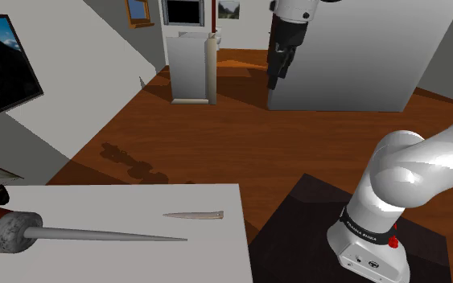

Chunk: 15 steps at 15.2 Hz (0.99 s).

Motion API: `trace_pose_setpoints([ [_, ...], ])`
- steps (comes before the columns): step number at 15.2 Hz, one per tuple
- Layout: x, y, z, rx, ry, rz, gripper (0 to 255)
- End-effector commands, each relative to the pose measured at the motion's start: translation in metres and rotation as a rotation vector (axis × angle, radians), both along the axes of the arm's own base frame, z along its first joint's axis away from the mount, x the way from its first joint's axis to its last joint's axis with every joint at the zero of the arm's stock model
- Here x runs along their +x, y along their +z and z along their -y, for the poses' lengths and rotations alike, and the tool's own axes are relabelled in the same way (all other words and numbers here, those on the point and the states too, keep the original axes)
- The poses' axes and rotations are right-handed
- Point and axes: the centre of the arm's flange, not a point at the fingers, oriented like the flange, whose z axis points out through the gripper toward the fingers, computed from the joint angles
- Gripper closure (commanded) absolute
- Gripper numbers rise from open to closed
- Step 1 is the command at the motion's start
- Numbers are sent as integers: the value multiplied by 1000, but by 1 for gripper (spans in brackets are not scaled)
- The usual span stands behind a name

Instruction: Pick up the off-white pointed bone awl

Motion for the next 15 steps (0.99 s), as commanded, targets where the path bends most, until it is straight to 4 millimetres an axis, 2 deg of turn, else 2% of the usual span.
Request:
trace_pose_setpoints([
  [1,0,0,0,0,0,0,0],
  [8,24,-52,-72,-9,112,-30,0],
  [15,37,-105,-146,-17,223,-60,0],
])
